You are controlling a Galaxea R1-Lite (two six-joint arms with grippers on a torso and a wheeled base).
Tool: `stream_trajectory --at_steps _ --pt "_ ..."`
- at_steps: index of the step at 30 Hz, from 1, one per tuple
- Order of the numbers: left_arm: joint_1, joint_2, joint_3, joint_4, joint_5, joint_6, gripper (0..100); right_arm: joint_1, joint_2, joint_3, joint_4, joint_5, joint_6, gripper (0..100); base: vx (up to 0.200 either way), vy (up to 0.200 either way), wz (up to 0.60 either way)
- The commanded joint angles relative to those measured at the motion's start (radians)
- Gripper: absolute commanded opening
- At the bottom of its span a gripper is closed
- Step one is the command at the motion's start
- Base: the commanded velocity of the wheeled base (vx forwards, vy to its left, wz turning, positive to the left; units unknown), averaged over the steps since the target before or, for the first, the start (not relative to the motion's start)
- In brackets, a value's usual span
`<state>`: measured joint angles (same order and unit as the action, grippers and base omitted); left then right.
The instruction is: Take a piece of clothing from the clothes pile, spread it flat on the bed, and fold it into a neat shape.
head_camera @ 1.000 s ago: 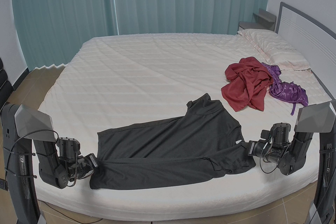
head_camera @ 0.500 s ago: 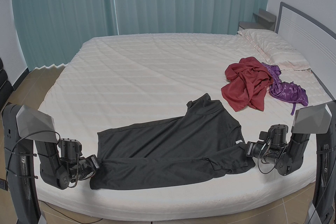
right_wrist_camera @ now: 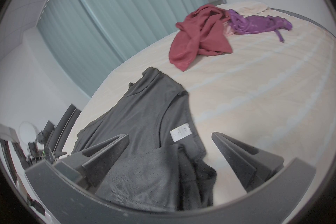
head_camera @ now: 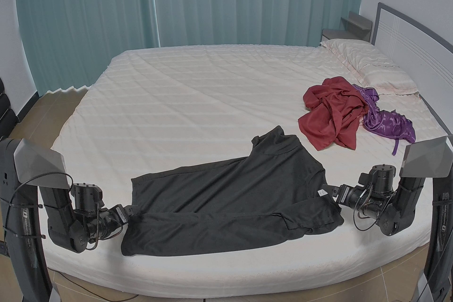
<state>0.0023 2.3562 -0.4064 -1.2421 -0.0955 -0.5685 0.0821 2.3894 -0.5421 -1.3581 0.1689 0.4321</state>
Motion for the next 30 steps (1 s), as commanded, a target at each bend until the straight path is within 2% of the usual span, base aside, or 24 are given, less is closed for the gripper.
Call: stream_trajectory --at_steps 1,3,5,9,21,30 --pt "0.041 -0.135 0.054 0.001 -0.070 -0.021 100 0.001 -0.087 0.099 -0.018 -0.043 0.088 100 0.000 0.000 0.00" --pt "0.039 -0.212 0.066 0.001 -0.112 -0.114 100 0.031 -0.125 0.143 -0.027 -0.051 0.198 100 0.000 0.000 0.00" --pt "0.041 -0.224 0.069 0.000 -0.116 -0.160 100 0.050 -0.142 0.168 -0.027 -0.060 0.237 100 0.000 0.000 0.00" --pt "0.047 -0.216 0.066 0.000 -0.147 -0.174 100 0.065 -0.153 0.199 -0.032 -0.072 0.249 100 0.150 0.000 0.00" --pt "0.045 -0.189 0.066 -0.007 -0.147 -0.168 100 0.090 -0.150 0.223 -0.035 -0.103 0.249 100 0.200 0.000 0.00" --pt "0.042 -0.158 0.047 0.001 -0.148 -0.151 100 0.094 -0.147 0.226 -0.035 -0.103 0.249 100 0.000 0.000 0.00"
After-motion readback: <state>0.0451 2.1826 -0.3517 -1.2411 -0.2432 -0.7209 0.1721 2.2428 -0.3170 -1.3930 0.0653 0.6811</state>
